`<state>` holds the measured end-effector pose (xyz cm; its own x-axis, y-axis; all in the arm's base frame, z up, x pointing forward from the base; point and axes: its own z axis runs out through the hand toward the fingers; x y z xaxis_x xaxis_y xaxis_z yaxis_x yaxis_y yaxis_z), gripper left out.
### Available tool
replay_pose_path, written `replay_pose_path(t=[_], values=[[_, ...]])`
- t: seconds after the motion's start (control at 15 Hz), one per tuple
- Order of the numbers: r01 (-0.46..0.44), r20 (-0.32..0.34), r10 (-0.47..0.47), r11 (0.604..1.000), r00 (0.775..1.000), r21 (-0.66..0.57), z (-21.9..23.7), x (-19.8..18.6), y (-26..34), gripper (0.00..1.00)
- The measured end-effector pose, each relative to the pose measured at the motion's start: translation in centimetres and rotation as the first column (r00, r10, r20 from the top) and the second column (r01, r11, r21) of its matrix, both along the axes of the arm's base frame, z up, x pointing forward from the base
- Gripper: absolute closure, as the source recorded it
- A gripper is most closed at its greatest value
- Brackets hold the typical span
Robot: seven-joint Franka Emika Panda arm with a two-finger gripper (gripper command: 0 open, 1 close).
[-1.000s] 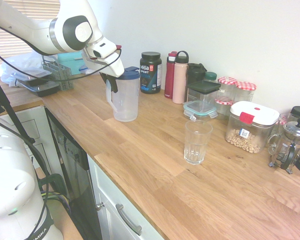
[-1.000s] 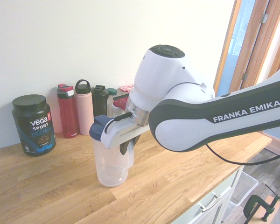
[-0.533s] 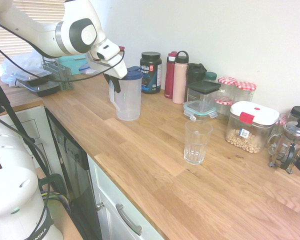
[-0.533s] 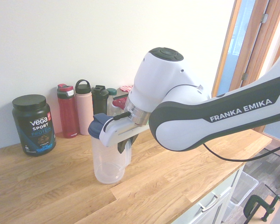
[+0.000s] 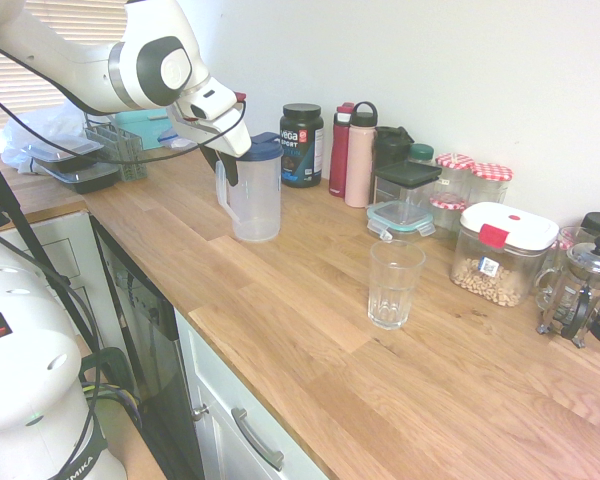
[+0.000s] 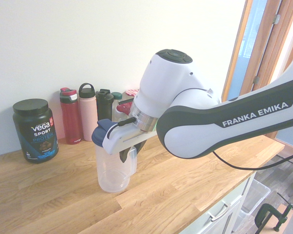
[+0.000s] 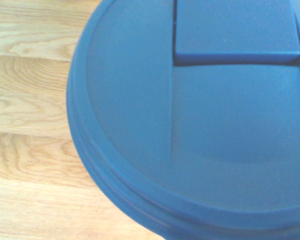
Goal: Pour me some water
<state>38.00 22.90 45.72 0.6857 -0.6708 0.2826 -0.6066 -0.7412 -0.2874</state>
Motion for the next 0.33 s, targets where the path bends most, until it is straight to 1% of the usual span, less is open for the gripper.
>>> replay_pose_path(t=[0.07,0.2,0.33], values=[[0.006,-0.031,-0.006,1.0,1.0,-0.002,-0.2,-0.3,-0.1,0.0],[0.025,-0.126,-0.027,1.0,0.992,-0.018,-0.2,-1.8,-0.1,0.0],[0.043,-0.233,-0.053,0.998,0.971,-0.051,0.6,-4.1,-0.5,0.0]])
